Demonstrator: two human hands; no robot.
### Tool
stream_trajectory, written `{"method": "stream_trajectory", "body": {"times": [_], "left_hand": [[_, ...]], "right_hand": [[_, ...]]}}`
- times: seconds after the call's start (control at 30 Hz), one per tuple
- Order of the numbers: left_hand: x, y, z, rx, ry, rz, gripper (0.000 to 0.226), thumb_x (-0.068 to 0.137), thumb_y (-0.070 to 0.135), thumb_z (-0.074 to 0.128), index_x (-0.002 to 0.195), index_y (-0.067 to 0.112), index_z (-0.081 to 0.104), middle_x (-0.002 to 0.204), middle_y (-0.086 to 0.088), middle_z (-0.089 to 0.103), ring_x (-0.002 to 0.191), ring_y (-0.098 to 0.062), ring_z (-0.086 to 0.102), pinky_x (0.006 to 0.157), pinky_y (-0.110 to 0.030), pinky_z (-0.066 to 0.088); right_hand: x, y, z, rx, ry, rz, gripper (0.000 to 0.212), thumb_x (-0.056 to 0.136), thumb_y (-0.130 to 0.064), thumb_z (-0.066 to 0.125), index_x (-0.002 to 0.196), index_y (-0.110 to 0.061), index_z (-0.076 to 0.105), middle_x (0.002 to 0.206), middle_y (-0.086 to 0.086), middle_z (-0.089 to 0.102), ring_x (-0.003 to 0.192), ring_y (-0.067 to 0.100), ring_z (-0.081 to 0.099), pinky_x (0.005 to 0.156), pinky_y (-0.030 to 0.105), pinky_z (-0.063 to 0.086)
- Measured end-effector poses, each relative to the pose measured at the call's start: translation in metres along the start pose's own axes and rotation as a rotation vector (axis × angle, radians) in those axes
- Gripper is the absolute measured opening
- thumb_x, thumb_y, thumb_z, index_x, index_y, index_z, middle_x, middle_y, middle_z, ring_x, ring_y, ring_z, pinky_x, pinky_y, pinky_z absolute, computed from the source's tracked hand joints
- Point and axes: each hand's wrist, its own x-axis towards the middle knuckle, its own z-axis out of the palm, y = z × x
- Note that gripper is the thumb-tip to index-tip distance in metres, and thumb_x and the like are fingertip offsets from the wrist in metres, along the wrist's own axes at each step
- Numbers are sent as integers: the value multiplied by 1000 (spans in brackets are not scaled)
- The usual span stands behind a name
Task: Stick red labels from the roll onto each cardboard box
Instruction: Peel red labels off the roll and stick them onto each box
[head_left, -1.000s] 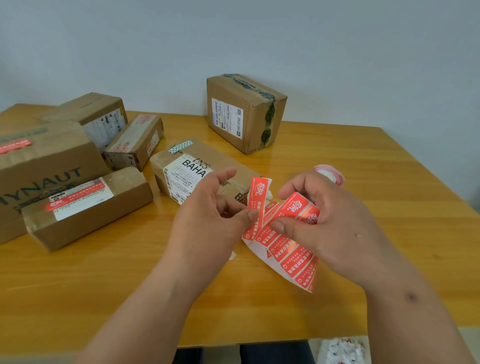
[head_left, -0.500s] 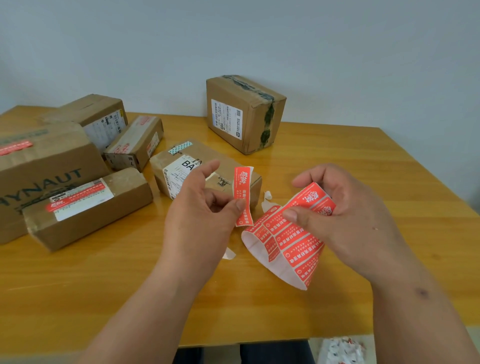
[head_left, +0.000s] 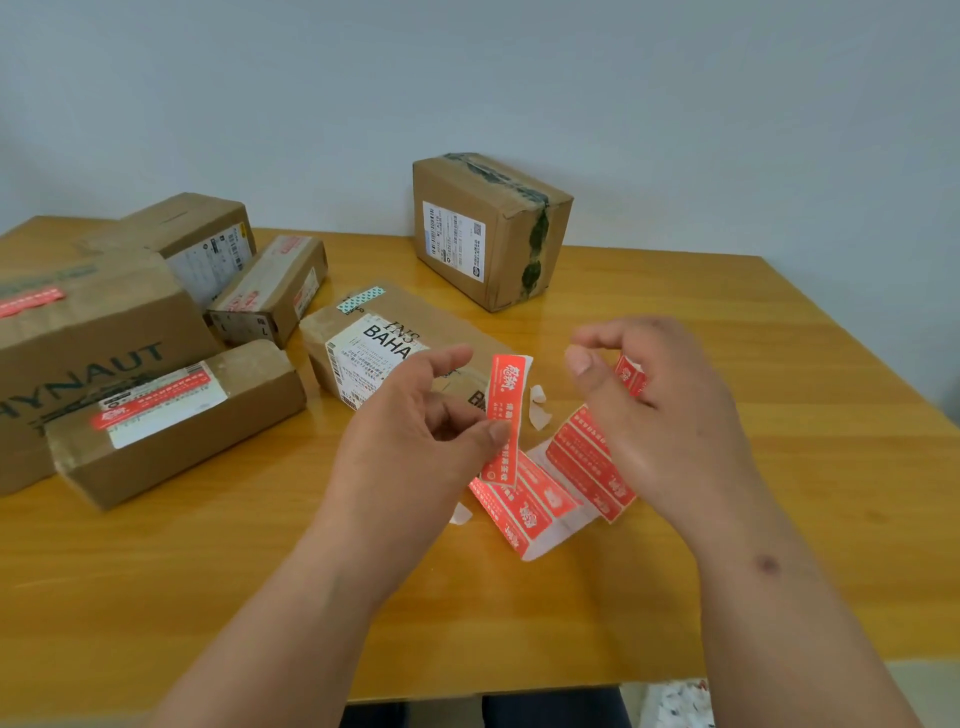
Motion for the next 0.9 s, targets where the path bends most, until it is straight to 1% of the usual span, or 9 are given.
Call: {"method": "stream_trajectory", "body": {"times": [0.07, 0.23, 0.3, 0.37, 0.47, 0.6, 0.67, 0.8, 0.9], "left_hand": [[0, 0, 0, 20, -23, -3, 51, 84, 17, 71, 128, 30, 50, 78, 1, 75, 74, -10, 72, 71, -26, 54], [-1, 0, -2, 59, -66, 8, 43, 85, 15, 71, 121, 31, 53, 78, 1, 74, 75, -10, 72, 67, -23, 58], [-1, -1, -3, 70, -93, 6, 40, 86, 16, 70, 118, 33, 54, 78, 2, 74, 76, -10, 72, 66, -21, 56], [-1, -2, -6, 11, -116, -21, 37, 86, 15, 69, 117, 32, 56, 79, -2, 75, 77, -14, 73, 69, -26, 56], [1, -5, -9, -102, -71, -41, 28, 88, 16, 66, 112, 29, 60, 80, -4, 74, 77, -17, 72, 76, -34, 56], [-1, -4, -6, 242, 201, 266, 23, 84, 26, 68, 100, 40, 57, 82, 14, 64, 81, 2, 59, 65, -9, 47], [-5, 3, -1, 307, 192, 373, 15, 81, 31, 68, 93, 37, 62, 80, 14, 61, 83, 1, 55, 65, -6, 43], [-6, 3, 5, 330, 155, 361, 5, 85, 27, 70, 86, 32, 71, 76, 15, 65, 79, 4, 56, 62, -5, 41], [-8, 4, 4, 226, 108, 269, 7, 85, 31, 67, 83, 36, 71, 76, 16, 67, 73, 3, 59, 56, -8, 44]], "right_hand": [[-4, -7, 0, 196, -64, 20, 13, 89, -44, 56, 91, -34, 64, 88, -23, 59, 90, -15, 52, 74, 5, 39], [-6, -10, 3, 312, -171, 71, 23, 89, -35, 60, 71, -21, 63, 64, -13, 62, 60, -4, 56, 52, 9, 40], [-6, -11, 0, 333, -178, 92, 25, 91, -27, 61, 69, -15, 63, 61, -7, 60, 57, -11, 53, 48, 6, 38], [-6, -11, -5, 336, -204, 117, 26, 92, -23, 60, 70, -10, 63, 65, 0, 63, 56, -23, 48, 46, 2, 37], [-7, -10, -6, 368, -231, 148, 29, 92, -25, 59, 67, -11, 60, 62, -3, 61, 57, -25, 49, 46, 2, 37], [-8, -8, 1, 443, -169, 168, 33, 92, -31, 58, 62, -16, 55, 56, -9, 56, 54, -6, 54, 48, 6, 39], [-9, -10, 4, 485, -173, 166, 31, 90, -33, 60, 63, -18, 57, 57, -9, 58, 52, 2, 55, 50, 14, 41], [-13, -15, 7, 545, -206, 111, 27, 90, -30, 61, 67, -17, 61, 59, -7, 60, 55, 6, 55, 57, 28, 44], [-15, -15, 7, 547, -223, 86, 25, 92, -28, 59, 70, -17, 64, 61, -7, 62, 57, 5, 56, 56, 22, 44]]}}
